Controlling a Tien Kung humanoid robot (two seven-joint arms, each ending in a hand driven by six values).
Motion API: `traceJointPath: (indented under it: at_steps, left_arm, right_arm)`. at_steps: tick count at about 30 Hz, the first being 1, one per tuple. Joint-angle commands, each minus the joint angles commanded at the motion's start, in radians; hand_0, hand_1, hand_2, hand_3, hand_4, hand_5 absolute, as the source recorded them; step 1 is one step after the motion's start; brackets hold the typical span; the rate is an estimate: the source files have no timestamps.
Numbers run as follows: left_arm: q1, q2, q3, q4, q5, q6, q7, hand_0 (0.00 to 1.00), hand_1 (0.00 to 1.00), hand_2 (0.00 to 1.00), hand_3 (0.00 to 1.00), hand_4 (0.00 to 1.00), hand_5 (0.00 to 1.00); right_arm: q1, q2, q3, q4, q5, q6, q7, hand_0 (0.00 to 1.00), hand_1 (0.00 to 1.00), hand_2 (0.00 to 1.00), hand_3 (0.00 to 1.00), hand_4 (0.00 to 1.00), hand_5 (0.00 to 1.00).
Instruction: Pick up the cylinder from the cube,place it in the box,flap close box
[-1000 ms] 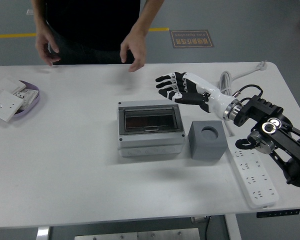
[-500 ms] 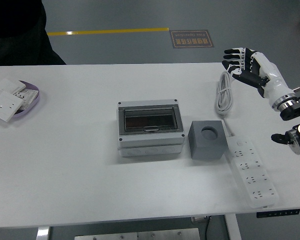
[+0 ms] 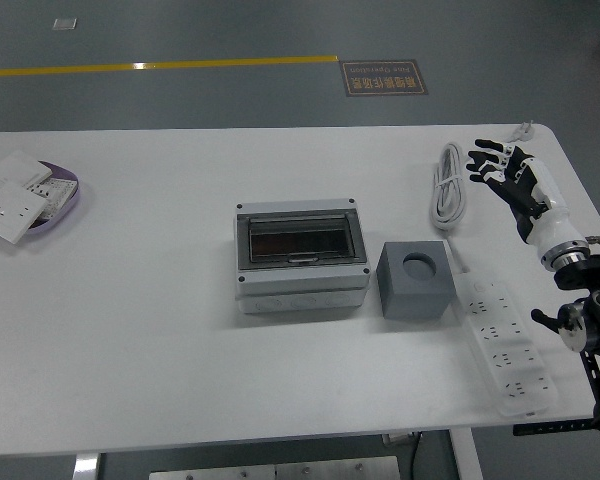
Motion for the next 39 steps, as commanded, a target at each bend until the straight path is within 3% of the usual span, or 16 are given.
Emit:
traceJointPath:
  at_steps: [11, 39]
  left_arm:
    - [-0.003, 0.000, 0.006, 0.002, -0.009, 0.001, -0.004, 0.598, 0.645, 0.613, 0.655, 0.707, 0.141]
    - [-0.003, 0.003, 0.008, 0.002, -0.013, 0.002, -0.003, 0.598, 0.644, 0.611, 0.651, 0.701, 0.141]
  right_arm:
    - [-0.058, 0.017, 0.013, 0.008, -0.026, -0.025, 0.039, 0.694, 0.666, 0.684, 0.676, 0.660, 0.354]
    - [-0.062, 0.022, 0.079, 0.040, -0.043, -0.057, 0.089, 0.692, 0.663, 0.674, 0.674, 0.676, 0.287]
